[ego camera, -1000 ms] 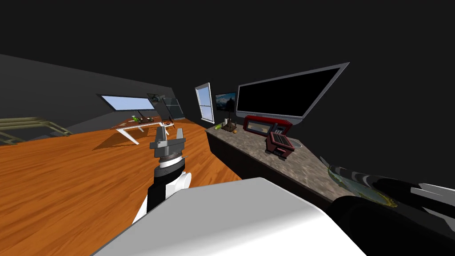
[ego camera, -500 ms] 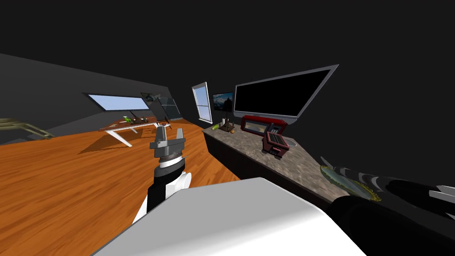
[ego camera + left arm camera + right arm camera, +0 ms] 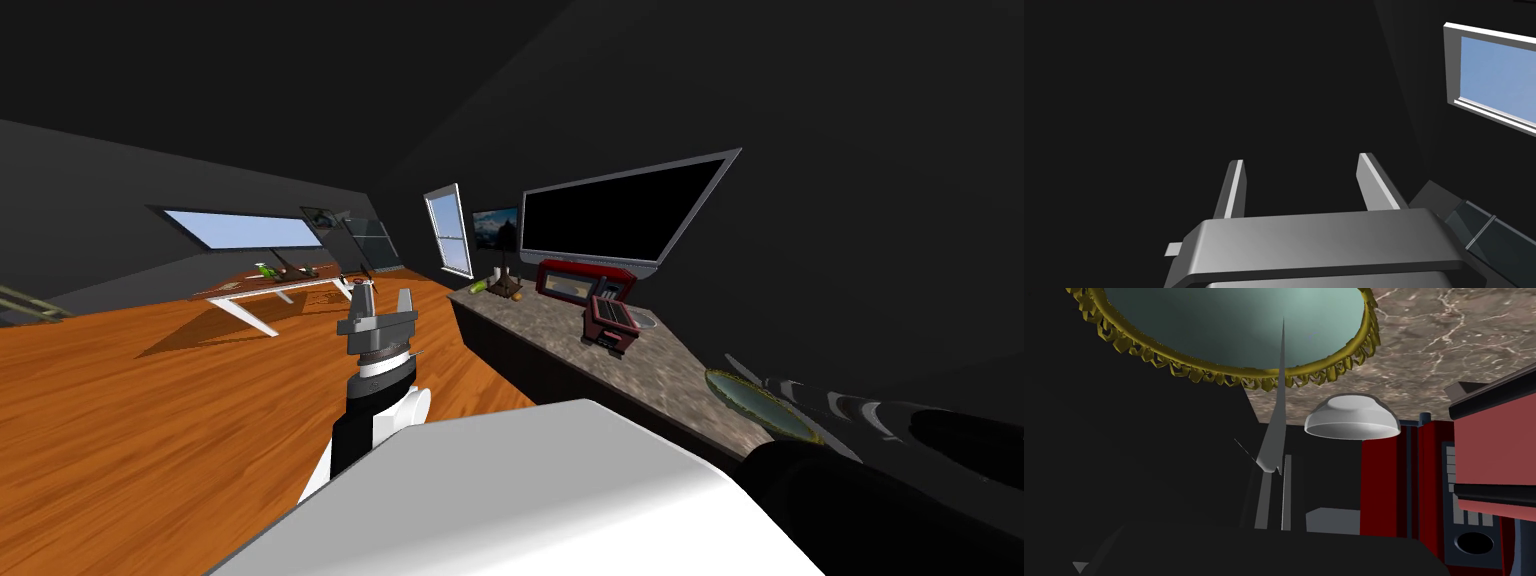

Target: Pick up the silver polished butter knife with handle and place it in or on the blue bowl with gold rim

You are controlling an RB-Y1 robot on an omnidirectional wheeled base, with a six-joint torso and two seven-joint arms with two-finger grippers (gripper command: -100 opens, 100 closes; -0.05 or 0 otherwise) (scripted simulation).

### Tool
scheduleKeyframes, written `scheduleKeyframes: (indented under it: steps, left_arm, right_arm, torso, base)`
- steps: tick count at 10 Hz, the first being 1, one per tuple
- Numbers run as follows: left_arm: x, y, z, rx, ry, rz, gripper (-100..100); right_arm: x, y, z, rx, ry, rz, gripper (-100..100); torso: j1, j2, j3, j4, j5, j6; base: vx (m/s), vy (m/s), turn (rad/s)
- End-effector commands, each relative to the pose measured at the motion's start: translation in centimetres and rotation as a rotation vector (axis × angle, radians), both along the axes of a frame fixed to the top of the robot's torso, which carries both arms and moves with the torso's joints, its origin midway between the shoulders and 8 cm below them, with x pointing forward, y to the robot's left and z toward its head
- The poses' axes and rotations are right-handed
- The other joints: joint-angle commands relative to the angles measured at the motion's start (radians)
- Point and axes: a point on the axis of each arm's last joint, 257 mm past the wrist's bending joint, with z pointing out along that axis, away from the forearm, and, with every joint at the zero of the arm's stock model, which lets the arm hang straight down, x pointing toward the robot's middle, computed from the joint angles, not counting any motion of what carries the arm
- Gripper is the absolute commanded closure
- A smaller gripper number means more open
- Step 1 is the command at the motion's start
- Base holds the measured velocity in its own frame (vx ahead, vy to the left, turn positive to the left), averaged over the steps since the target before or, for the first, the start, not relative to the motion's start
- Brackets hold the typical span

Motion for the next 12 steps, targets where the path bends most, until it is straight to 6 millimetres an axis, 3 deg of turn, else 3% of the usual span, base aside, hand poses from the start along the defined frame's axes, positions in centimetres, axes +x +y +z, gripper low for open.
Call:
scheduleKeyframes:
  steps: [1, 4, 5, 9, 10, 11, 12]
  left_arm:
    - [0.0, 0.0, 0.0, 0.0, 0.0, 0.0, 0]
    - [0.0, 0.0, 0.0, 0.0, 0.0, 0.0, 0]
    - [0.0, 0.0, 0.0, 0.0, 0.0, 0.0, 0]
    - [0.0, 0.0, 0.0, 0.0, 0.0, 0.0, 0]
    - [0.0, 0.0, 0.0, 0.0, 0.0, 0.0, 0]
    - [0.0, 0.0, 0.0, 0.0, 0.0, 0.0, 0]
    - [0.0, 0.0, 0.0, 0.0, 0.0, 0.0, 0]
  right_arm:
    - [-0.3, 0.1, 0.3, 0.011, 0.009, 0.012, 100]
    - [-0.5, 0.1, 0.5, 0.015, 0.015, 0.017, 100]
    - [-0.5, 0.1, 0.5, 0.017, 0.016, 0.018, -100]
    - [-0.5, 0.1, 0.5, 0.017, 0.016, 0.018, -100]
    - [-0.5, 0.1, 0.5, 0.017, 0.016, 0.018, 0]
    - [0.4, -0.1, 1.8, 0.014, 0.014, 0.021, -100]
    - [0.9, -0.2, 2.5, 0.013, 0.013, 0.023, -100]
  torso:
    - [0.0, 0.0, 0.0, 0.0, 0.0, 0.0]
    - [0.002, 0.001, 0.0, 0.0, 0.001, -0.001]
    - [0.004, 0.001, 0.0, 0.0, 0.001, -0.001]
    - [0.006, 0.001, 0.0, 0.0, 0.001, -0.001]
    - [0.006, 0.001, 0.0, 0.0, 0.001, -0.001]
    - [0.006, 0.001, 0.0, 0.0, 0.001, -0.001]
    - [0.006, 0.002, 0.001, 0.001, 0.002, -0.001]
  base:
    - [0.011, -0.06, -0.052]
    - [0.005, -0.039, -0.026]
    - [0.0, 0.0, 0.0]
    - [0.0, 0.0, 0.0]
    - [0.0, 0.0, 0.0]
    - [-0.029, 0.003, -0.031]
    - [-0.044, 0.013, -0.038]
